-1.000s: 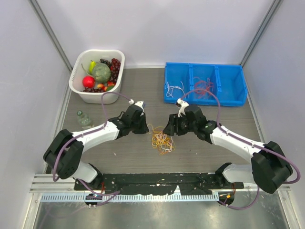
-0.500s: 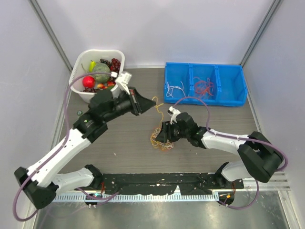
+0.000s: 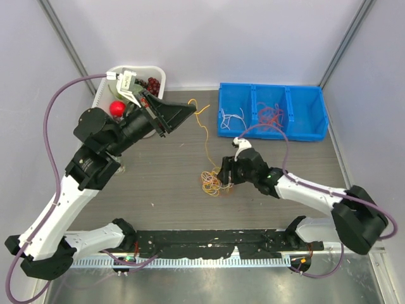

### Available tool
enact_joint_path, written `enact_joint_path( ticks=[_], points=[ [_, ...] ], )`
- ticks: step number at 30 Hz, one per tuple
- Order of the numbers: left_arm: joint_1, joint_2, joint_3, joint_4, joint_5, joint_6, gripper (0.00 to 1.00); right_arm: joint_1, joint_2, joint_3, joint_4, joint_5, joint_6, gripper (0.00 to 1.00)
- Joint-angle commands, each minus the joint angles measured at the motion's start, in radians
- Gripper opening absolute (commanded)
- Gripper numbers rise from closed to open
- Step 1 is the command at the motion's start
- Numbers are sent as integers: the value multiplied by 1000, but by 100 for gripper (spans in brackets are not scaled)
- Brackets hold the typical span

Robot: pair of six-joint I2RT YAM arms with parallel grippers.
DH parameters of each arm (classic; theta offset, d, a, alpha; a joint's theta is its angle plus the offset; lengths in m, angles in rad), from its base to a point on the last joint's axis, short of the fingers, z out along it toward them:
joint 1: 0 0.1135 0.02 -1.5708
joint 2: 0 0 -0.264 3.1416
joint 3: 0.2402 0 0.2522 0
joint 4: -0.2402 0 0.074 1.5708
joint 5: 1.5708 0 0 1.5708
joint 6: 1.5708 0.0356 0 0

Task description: Untangle the cables

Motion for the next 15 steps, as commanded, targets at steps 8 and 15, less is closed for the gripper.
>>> enact_joint_path(
  ticks=[8, 15],
  points=[
    [2, 63, 134, -23, 40, -5, 0, -19, -234, 348, -187, -242, -298, 71],
    [2, 69, 174, -40, 41, 9, 0, -16, -193, 364, 109, -400, -237, 72]
  ],
)
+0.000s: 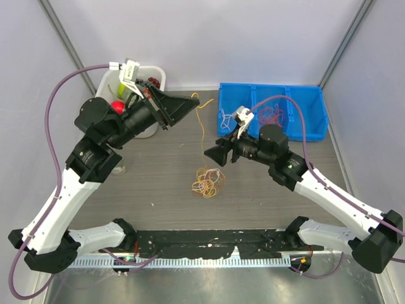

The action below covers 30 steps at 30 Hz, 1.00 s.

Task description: Untangle the cables

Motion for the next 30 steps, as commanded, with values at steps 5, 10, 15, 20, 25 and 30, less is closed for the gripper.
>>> enact_joint_path(
  ticks=[5, 10, 15, 20, 25, 30],
  points=[
    [2, 12, 127, -30, 56, 34, 0, 22, 145, 40, 265, -105, 84, 68],
    [0, 10, 170, -63, 45, 66, 0, 94, 211, 19, 320, -64, 122, 53],
    [3, -13, 184, -82, 18, 95, 0, 107, 220, -4, 316, 13, 161, 23],
    [3, -56, 99, -122, -97, 126, 0, 107, 156, 129, 248, -26, 213, 1],
    [3, -96, -51, -192, -322, 156, 0, 108, 39, 244, 172, -33, 256, 1],
    [2, -117, -247, -263, -501, 147, 0, 107, 19, 114, 142, 121, 207, 1]
  ],
)
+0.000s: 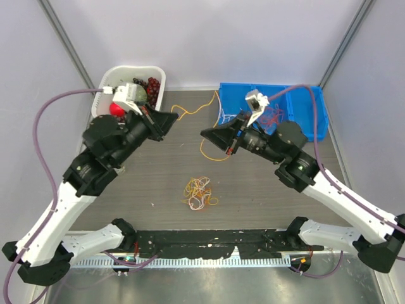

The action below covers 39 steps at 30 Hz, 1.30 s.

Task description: Untangle the cables

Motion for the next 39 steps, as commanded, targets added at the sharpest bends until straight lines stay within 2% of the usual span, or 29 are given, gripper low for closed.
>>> enact_joint_path(
  ticks=[1, 3, 6, 10, 13, 17, 21, 27, 30, 32, 35, 38, 39],
  points=[
    [2, -10, -153, -81, -192, 8, 0, 0, 27, -110, -59, 155, -25, 1],
    [3, -35, -223, -65, -192, -8, 0, -4, 112, -123, -159, 178, -31, 1],
    [3, -50, -287, -55, -200, -12, 0, 1, 140, -74, -208, 144, -27, 1],
    [3, -24, -295, -67, -197, -23, 0, 1, 89, 122, -309, 187, -64, 1],
    [2, 0, -296, -73, -191, -52, 0, 3, 53, 245, -296, 138, -50, 1],
    [3, 17, -327, -55, -183, -92, 0, 1, 2, 141, -221, 167, -21, 1],
    [3, 34, -346, -45, -183, -104, 0, -5, 17, 34, -274, 279, -15, 1],
    [5, 42, -321, -90, -136, -83, 0, -7, 16, 181, -291, 209, -44, 1],
    [5, 14, -361, -55, -120, -80, 0, -7, 26, 282, -294, 154, -51, 1],
    [5, -1, -384, -30, -110, -84, 0, -5, 22, 282, -298, 153, -56, 1],
    [5, 2, -376, -22, -56, -78, 17, -5, -4, 186, -294, 210, -59, 1],
    [5, 10, -370, 1, 5, -68, 53, -10, -29, 120, -302, 288, -57, 1],
    [3, 13, -366, -1, 8, -68, 63, -13, -43, 114, -320, 361, -62, 1]
  ],
)
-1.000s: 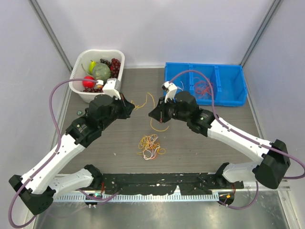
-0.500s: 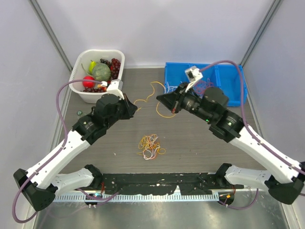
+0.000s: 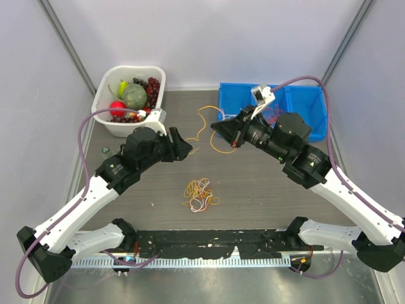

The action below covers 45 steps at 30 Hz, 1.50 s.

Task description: Untangle the cables

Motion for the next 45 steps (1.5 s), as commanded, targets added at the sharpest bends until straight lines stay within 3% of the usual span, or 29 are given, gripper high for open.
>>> enact_joint_path(
  ticks=[1, 4, 8, 12, 20, 25, 31, 34, 35, 36, 37, 40, 42, 45],
  points=[
    [3, -6, 19, 68, 76, 16, 72, -12, -25, -48, -28, 182, -32, 1],
    [5, -8, 10, 67, 72, 29, 86, -29, -34, 14, -146, 445, -67, 1],
    [3, -14, -30, 82, 92, 35, 92, -139, 4, 99, -277, 668, -75, 1],
    [5, -6, -70, 113, 174, 55, 97, -468, 56, 107, -308, 626, -34, 1],
    [5, -9, -162, 188, 317, 16, 98, -861, 279, 146, -191, 518, -44, 1],
    [5, -37, -243, 283, 403, -68, 98, -925, 498, 189, -67, 536, -122, 1],
    [5, -69, -234, 167, 285, -57, 94, -948, 759, 352, -100, 491, -136, 5],
    [5, -74, -205, 81, 238, -25, 94, -948, 872, 457, -160, 477, -147, 19],
    [5, -75, -202, 59, 230, -21, 94, -948, 923, 496, -191, 474, -152, 29],
    [5, -78, -203, 49, 228, -19, 93, -948, 950, 577, -282, 471, -147, 32],
    [5, -81, -211, 45, 233, -20, 94, -946, 983, 626, -365, 469, -129, 42],
    [5, -87, -254, 68, 250, -31, 94, -928, 966, 659, -424, 490, -104, 54],
    [5, -69, -265, 64, 236, -42, 93, -917, 922, 619, -465, 510, -83, 55],
    [5, -11, -278, 55, 210, -63, 91, -891, 775, 454, -417, 382, -29, 54]
  ],
)
